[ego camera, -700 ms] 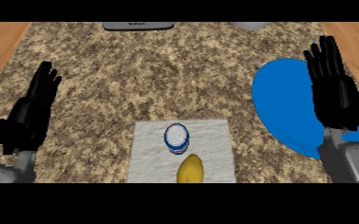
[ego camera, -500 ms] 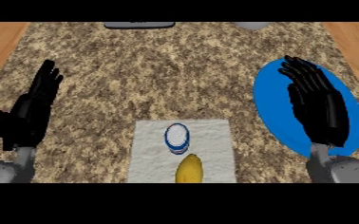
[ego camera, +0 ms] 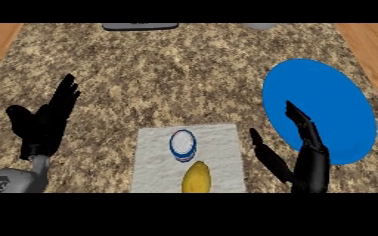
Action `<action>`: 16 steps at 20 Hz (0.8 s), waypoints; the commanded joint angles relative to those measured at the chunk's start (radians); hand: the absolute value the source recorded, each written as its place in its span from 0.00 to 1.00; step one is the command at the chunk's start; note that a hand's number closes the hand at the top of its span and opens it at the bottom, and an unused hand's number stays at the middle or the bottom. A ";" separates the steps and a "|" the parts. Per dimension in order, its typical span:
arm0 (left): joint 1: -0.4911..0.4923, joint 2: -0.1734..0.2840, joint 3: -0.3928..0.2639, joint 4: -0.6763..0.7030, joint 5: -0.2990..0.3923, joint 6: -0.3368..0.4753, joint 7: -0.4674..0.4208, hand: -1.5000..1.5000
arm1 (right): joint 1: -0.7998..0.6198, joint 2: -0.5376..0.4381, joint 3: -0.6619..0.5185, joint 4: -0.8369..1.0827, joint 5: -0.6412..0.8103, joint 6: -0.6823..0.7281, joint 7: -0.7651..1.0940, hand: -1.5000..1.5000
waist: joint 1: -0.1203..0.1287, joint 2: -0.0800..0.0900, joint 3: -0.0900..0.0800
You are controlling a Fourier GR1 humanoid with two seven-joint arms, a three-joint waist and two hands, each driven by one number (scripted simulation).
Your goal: Pick the can from the placemat and place it in the plate
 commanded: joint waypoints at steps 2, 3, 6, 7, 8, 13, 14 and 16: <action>-0.028 -0.029 -0.010 0.032 -0.006 -0.031 0.006 0.50 | 0.187 0.116 0.239 0.073 0.204 -0.144 -0.087 0.00 | 0.033 0.002 0.005; -0.041 -0.045 -0.040 0.012 -0.031 0.010 0.043 0.50 | 0.228 0.091 0.294 0.028 0.309 -0.179 -0.009 0.00 | 0.027 0.000 0.003; -0.023 -0.058 -0.015 0.043 -0.024 -0.029 -0.014 0.50 | 0.250 0.091 0.325 0.060 0.464 -0.181 0.144 0.00 | 0.038 0.002 0.003; -0.002 -0.019 0.018 0.085 0.001 -0.092 -0.038 0.50 | 0.150 0.104 0.273 0.052 0.536 -0.117 0.289 0.00 | 0.047 0.005 0.002; -0.016 -0.040 -0.008 0.029 -0.017 -0.047 0.017 0.50 | 0.239 0.068 0.316 0.006 0.560 -0.086 0.295 0.00 | 0.042 0.002 0.003; -0.027 -0.075 0.007 0.100 -0.050 -0.056 -0.041 0.50 | 0.231 0.154 0.328 -0.104 0.868 0.081 0.575 0.00 | 0.042 0.003 0.003; -0.065 -0.009 0.042 0.028 0.003 -0.103 0.064 0.50 | 0.217 0.154 0.360 -0.117 0.884 0.090 0.641 0.00 | 0.046 0.001 0.004; -0.062 -0.050 0.027 0.085 -0.039 -0.093 0.003 0.50 | 0.192 0.155 0.359 -0.173 0.936 0.209 0.741 0.00 | 0.043 0.003 0.004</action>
